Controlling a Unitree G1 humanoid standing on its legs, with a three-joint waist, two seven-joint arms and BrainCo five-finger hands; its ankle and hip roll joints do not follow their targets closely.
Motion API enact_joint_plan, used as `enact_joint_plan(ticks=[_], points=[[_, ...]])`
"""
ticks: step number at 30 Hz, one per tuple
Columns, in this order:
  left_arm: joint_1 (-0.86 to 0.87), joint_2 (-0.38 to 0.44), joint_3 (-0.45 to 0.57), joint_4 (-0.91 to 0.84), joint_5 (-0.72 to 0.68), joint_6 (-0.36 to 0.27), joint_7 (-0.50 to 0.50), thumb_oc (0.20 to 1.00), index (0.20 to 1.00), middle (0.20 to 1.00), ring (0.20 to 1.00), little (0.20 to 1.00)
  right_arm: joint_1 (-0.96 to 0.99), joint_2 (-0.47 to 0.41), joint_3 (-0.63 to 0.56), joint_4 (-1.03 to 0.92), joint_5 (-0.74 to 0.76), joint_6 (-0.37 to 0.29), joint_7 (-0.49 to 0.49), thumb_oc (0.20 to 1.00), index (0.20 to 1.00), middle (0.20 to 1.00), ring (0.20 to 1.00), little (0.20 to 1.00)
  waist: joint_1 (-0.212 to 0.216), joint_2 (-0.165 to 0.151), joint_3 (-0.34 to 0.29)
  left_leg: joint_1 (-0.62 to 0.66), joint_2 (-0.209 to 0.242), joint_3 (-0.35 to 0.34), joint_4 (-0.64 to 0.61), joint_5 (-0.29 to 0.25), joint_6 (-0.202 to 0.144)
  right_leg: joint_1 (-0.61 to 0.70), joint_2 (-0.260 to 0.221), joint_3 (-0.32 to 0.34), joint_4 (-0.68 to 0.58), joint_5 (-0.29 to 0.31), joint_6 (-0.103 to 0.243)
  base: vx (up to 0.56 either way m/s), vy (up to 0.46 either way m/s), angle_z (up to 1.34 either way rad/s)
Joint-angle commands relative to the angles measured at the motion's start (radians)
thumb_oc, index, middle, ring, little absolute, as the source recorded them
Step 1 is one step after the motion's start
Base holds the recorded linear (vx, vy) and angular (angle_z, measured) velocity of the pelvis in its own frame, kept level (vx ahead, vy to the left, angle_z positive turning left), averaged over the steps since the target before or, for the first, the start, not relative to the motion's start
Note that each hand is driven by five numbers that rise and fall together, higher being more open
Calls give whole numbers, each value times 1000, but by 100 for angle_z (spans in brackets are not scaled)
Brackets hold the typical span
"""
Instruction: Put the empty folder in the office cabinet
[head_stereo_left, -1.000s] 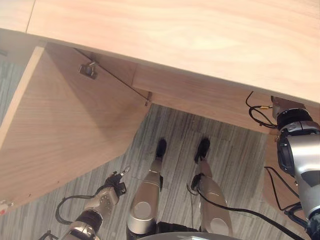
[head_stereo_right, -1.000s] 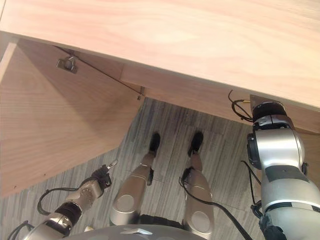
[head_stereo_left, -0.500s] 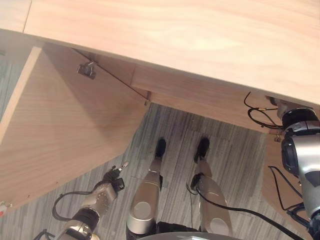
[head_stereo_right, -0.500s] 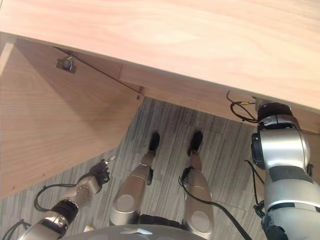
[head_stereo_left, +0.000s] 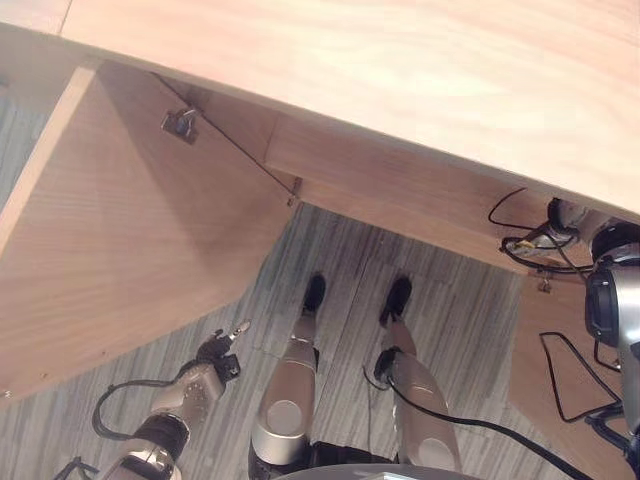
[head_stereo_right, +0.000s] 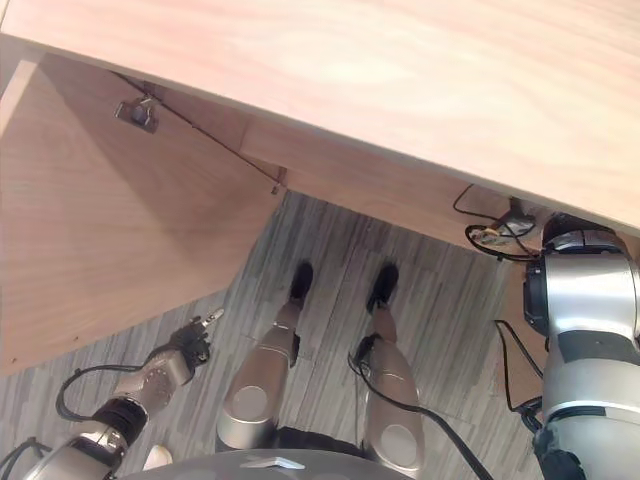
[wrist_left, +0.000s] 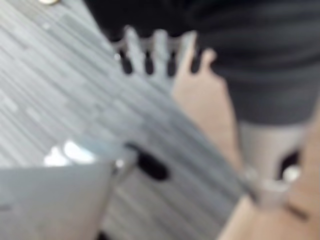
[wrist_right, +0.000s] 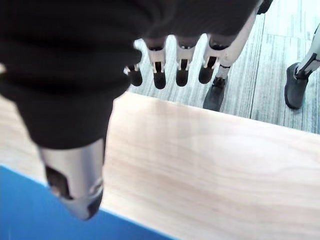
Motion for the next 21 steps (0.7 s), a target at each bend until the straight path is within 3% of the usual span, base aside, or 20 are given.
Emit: enact_joint_plan(ticks=[1,8,17,21], points=[[20,99,-39,18,-33,5,26,1000,1000,1000,1000,1000,-51,-66,61,26,26,-6,-44,1000,1000,1000,1000,1000,29,23,-30,-31,75,25,-7,-69,-1,59,-55,-19,3,-214,104,-30,-9,1],[30,86,-43,17,-46,-1,31,1000,1000,1000,1000,1000,-6,-59,34,28,26,-58,-122,1000,1000,1000,1000,1000,26,23,-37,-21,73,29,-6,-74,2,71,-48,-13,3,-216,101,-20,21,0],[47,50,-68,3,-62,14,60,1000,1000,1000,1000,1000,134,-14,-17,40,26,-26,-117,1000,1000,1000,1000,1000,13,35,-84,11,62,43,-4,-92,15,96,-49,-1,3,-220,104,-31,94,-4],[51,20,-88,18,-51,27,74,1000,1000,1000,1000,1000,251,62,-58,49,26,-11,-75,1000,1000,1000,1000,1000,3,43,-116,34,50,58,-1,-104,28,112,-58,4,3,-214,109,-34,110,-13]])
